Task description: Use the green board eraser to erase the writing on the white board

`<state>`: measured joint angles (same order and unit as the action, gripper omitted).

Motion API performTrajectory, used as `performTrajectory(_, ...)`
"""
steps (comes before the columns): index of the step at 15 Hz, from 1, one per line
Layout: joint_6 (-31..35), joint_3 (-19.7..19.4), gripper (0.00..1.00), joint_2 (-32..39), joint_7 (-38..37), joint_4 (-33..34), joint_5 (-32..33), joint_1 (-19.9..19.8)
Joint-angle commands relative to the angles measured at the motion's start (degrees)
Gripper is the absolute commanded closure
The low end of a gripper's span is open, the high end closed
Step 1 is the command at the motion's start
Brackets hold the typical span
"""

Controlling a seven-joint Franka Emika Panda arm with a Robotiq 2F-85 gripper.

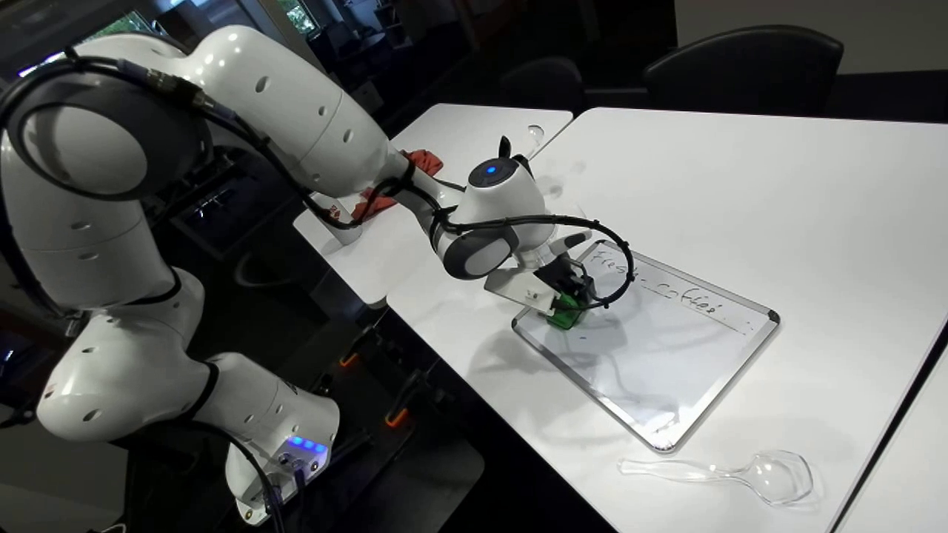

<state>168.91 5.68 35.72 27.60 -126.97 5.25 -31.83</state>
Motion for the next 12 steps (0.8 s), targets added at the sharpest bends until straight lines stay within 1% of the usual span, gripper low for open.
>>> performTrajectory(1, 1.7, -5.3, 0.68, 0.1, -3.2, -4.1, 0.4, 3.9)
performTrajectory(3, 3.2, -8.1, 0.68, -0.3, -4.5, -5.4, 0.8, 5.7)
performTrajectory(7, 9.3, -14.3, 0.68, 0.3, -8.0, -7.3, 1.5, 9.1)
performTrajectory(9, 11.2, -17.2, 0.68, 0.9, -10.0, -7.7, 1.4, 10.6)
performTrajectory(11, 11.7, -16.4, 0.68, 0.1, -9.8, -8.7, 1.5, 9.8)
performTrajectory(12, 12.2, -14.2, 0.68, -1.9, -8.8, -10.2, 1.9, 8.7)
